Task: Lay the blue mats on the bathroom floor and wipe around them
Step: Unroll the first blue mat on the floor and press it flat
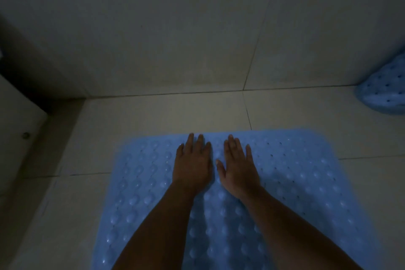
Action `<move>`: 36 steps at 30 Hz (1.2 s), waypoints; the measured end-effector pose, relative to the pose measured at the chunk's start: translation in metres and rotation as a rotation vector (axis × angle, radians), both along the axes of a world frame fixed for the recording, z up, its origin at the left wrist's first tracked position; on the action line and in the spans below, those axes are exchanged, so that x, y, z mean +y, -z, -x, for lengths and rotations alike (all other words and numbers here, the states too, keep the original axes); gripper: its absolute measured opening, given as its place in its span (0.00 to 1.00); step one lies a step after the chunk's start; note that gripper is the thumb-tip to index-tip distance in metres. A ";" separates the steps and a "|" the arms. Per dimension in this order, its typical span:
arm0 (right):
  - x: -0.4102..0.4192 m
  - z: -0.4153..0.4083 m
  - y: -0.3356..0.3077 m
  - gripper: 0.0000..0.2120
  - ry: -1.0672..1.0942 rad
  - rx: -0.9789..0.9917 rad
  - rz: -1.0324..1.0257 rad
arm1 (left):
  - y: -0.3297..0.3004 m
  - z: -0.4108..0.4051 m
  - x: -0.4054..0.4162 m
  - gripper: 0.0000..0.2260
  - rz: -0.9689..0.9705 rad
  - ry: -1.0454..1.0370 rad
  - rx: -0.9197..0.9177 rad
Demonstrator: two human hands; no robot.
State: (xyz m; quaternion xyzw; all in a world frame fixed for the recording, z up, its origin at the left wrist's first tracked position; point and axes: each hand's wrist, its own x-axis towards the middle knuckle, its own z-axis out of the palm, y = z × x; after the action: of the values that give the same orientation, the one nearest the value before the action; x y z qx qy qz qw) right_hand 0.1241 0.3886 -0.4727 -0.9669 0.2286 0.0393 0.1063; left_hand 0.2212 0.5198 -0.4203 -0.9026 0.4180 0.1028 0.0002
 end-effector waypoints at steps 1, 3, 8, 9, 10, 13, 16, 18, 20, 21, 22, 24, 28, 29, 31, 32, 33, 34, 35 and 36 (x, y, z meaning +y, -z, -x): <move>0.001 0.001 0.002 0.37 0.007 -0.023 0.023 | 0.008 0.003 0.004 0.34 0.031 0.007 -0.037; 0.002 0.003 0.006 0.39 0.006 -0.037 0.036 | 0.023 0.002 0.010 0.31 0.053 0.001 -0.075; 0.006 0.005 0.010 0.41 -0.003 -0.032 0.052 | 0.037 -0.003 0.017 0.27 0.098 -0.093 -0.112; 0.005 0.005 0.010 0.41 -0.004 -0.013 0.044 | 0.037 -0.004 0.016 0.27 0.109 -0.112 -0.109; 0.004 0.005 0.009 0.42 -0.007 0.000 0.042 | 0.036 -0.004 0.016 0.28 0.119 -0.127 -0.107; 0.003 0.003 0.005 0.45 -0.010 0.039 0.023 | 0.037 -0.004 0.017 0.30 0.088 -0.139 -0.063; 0.004 0.003 -0.007 0.44 -0.019 0.101 -0.038 | 0.028 -0.005 0.015 0.30 0.084 -0.129 -0.078; -0.007 -0.012 -0.018 0.40 -0.031 0.189 -0.147 | 0.022 -0.010 0.009 0.28 0.072 -0.152 -0.069; -0.030 -0.027 -0.048 0.32 -0.018 0.237 -0.319 | 0.009 -0.007 0.001 0.27 0.048 -0.176 -0.036; -0.046 -0.031 -0.064 0.25 0.024 0.205 -0.393 | 0.003 -0.002 -0.004 0.27 0.041 -0.173 -0.027; -0.062 -0.032 -0.078 0.19 0.072 0.154 -0.425 | -0.002 0.003 -0.012 0.27 0.039 -0.159 -0.021; -0.089 -0.025 -0.097 0.14 0.146 0.042 -0.416 | -0.004 0.011 -0.031 0.28 0.040 -0.106 -0.014; -0.116 0.018 -0.094 0.16 0.239 -0.171 -0.383 | 0.011 0.047 -0.083 0.28 0.077 0.026 0.048; -0.119 0.031 -0.087 0.17 0.245 -0.206 -0.368 | 0.020 0.060 -0.094 0.29 0.089 0.040 0.078; -0.125 0.053 -0.074 0.18 0.229 -0.253 -0.330 | 0.040 0.081 -0.106 0.32 0.075 0.042 0.082; -0.127 0.063 -0.068 0.20 0.218 -0.267 -0.314 | 0.049 0.087 -0.108 0.33 0.054 0.036 0.052; -0.128 0.071 -0.063 0.22 0.207 -0.276 -0.298 | 0.056 0.090 -0.108 0.34 0.041 0.030 0.018; -0.129 0.076 -0.060 0.23 0.201 -0.276 -0.279 | 0.059 0.091 -0.107 0.34 0.045 0.024 -0.003; -0.131 0.081 -0.056 0.24 0.201 -0.267 -0.261 | 0.062 0.090 -0.107 0.35 0.059 0.028 -0.003; -0.131 0.085 -0.053 0.25 0.199 -0.257 -0.240 | 0.062 0.090 -0.107 0.35 0.071 0.038 0.010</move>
State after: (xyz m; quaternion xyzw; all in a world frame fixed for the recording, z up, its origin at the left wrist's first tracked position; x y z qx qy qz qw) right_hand 0.0386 0.2573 -0.4194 -0.9170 0.3011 -0.0680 0.2526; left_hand 0.1316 0.4130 -0.4821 -0.8934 0.4385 0.0922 -0.0318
